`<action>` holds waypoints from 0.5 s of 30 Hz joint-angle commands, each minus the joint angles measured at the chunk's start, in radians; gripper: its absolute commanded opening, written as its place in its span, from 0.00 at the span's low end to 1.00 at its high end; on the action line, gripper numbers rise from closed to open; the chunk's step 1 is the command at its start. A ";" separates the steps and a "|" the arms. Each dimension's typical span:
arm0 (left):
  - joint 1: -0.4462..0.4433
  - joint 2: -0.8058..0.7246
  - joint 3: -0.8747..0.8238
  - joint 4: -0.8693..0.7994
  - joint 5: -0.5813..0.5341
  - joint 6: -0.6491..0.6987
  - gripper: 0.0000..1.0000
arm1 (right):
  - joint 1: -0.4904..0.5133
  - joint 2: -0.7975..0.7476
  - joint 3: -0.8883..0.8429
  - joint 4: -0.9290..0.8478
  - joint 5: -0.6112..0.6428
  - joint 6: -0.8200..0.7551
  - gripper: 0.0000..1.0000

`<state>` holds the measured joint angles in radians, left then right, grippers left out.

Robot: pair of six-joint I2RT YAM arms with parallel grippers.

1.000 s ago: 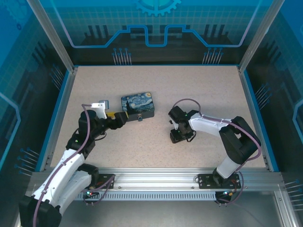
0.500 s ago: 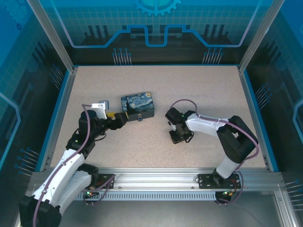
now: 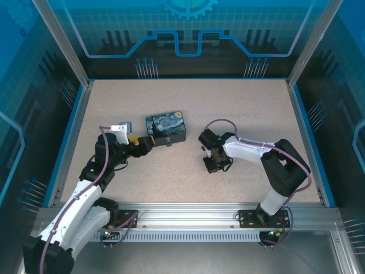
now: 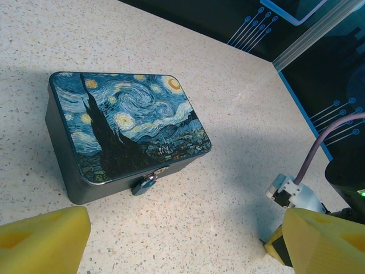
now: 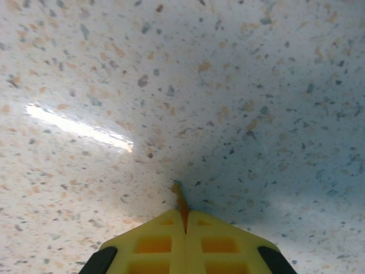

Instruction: Unlock a padlock with a key

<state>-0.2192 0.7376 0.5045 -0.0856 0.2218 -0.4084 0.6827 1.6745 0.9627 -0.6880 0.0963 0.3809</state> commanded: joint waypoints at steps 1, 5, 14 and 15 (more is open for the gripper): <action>-0.005 -0.015 0.045 -0.021 -0.012 0.029 0.89 | 0.008 0.001 -0.025 -0.017 -0.007 -0.008 0.00; -0.005 -0.015 0.049 -0.021 -0.004 0.027 0.89 | -0.004 -0.028 -0.032 0.000 -0.026 -0.013 0.00; -0.005 -0.014 0.051 -0.018 0.019 0.010 0.89 | -0.038 -0.104 -0.061 0.031 -0.066 -0.011 0.00; -0.005 -0.014 0.052 -0.018 0.020 0.008 0.89 | -0.045 -0.116 -0.071 0.042 -0.077 -0.009 0.00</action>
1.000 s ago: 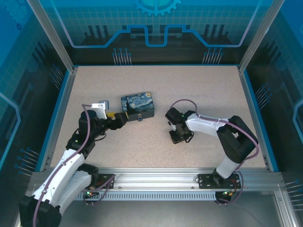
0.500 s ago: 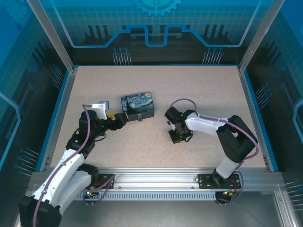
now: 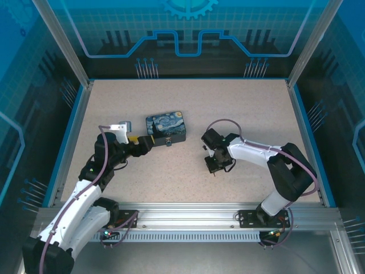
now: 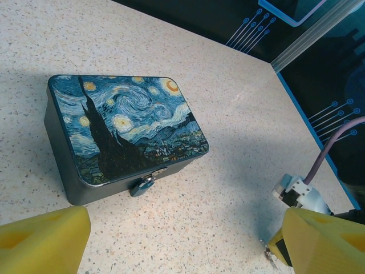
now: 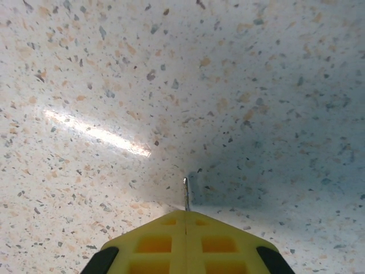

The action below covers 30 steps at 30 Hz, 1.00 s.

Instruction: Unlock a padlock with a key

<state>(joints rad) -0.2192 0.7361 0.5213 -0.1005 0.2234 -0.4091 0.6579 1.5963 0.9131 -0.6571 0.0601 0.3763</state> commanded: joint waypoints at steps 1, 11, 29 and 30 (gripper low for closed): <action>-0.005 -0.012 0.036 -0.002 0.021 0.006 0.89 | -0.029 -0.050 -0.028 0.023 -0.055 -0.004 0.00; -0.012 -0.010 0.034 0.004 0.026 -0.002 0.89 | -0.060 -0.084 -0.065 0.035 -0.077 -0.007 0.00; -0.229 0.254 0.237 -0.027 0.115 -0.408 0.76 | 0.058 -0.422 -0.163 0.416 0.025 -0.170 0.00; -0.238 0.276 0.252 -0.020 0.115 -0.441 0.75 | 0.077 -0.434 -0.166 0.439 0.062 -0.192 0.00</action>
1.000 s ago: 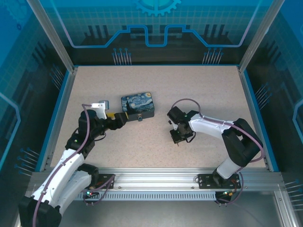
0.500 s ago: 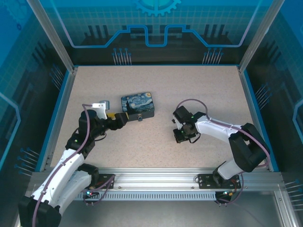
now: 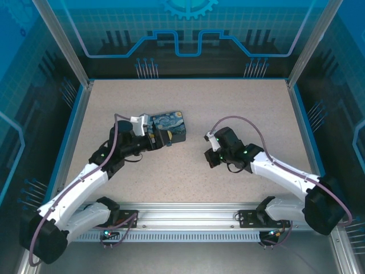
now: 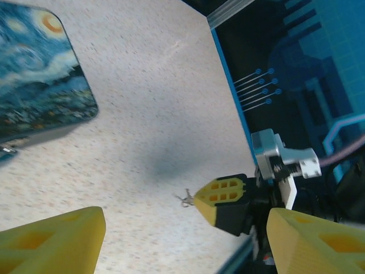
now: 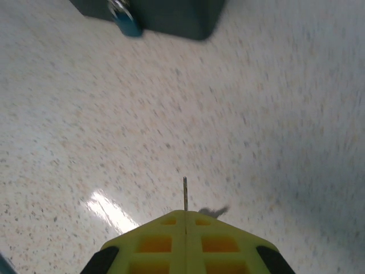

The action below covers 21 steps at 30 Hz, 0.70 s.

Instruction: Unlock a padlock with a key

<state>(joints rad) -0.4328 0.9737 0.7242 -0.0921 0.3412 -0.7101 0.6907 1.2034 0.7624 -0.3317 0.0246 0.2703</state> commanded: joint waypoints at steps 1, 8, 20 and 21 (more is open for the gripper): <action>-0.032 0.056 0.061 -0.026 -0.007 -0.166 0.74 | 0.059 -0.047 -0.018 0.133 0.128 -0.107 0.00; -0.062 0.145 0.100 0.017 -0.034 -0.392 0.60 | 0.183 -0.084 -0.029 0.260 0.357 -0.295 0.00; -0.178 0.283 0.151 0.091 -0.040 -0.546 0.51 | 0.276 -0.061 -0.021 0.338 0.445 -0.442 0.00; -0.183 0.295 0.152 0.095 -0.040 -0.559 0.51 | 0.278 -0.061 -0.023 0.339 0.443 -0.446 0.00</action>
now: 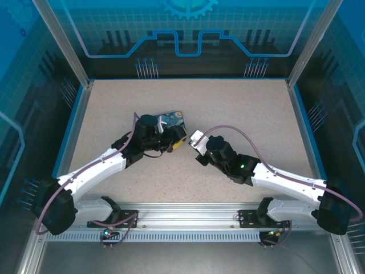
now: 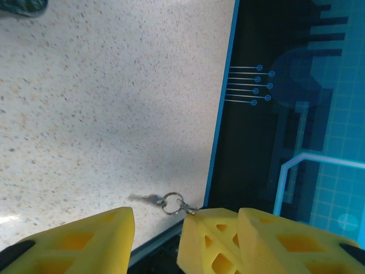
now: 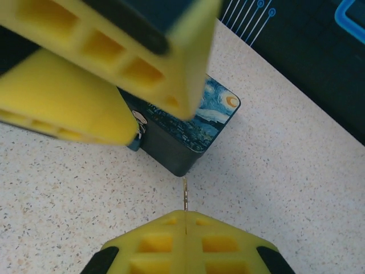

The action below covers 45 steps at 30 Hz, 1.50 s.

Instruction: Unlock a padlock with a key

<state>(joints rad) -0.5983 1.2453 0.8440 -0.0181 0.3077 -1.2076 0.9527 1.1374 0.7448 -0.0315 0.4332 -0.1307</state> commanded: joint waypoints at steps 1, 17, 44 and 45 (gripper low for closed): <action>-0.023 0.033 0.032 0.030 -0.004 -0.069 0.50 | 0.018 0.007 -0.006 0.040 0.036 -0.047 0.00; -0.062 0.105 0.058 0.081 0.005 -0.079 0.25 | 0.026 0.022 0.007 0.030 0.039 -0.068 0.00; -0.062 -0.006 0.081 0.012 -0.024 0.541 0.00 | -0.364 -0.133 0.013 -0.088 -0.926 0.164 0.66; -0.062 -0.023 0.085 0.011 -0.004 0.607 0.00 | -0.397 -0.128 0.010 -0.073 -1.012 0.182 0.68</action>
<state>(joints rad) -0.6521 1.2881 0.8898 -0.0067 0.2695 -0.8646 0.6216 1.0153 0.7464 -0.1150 -0.2150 -0.0341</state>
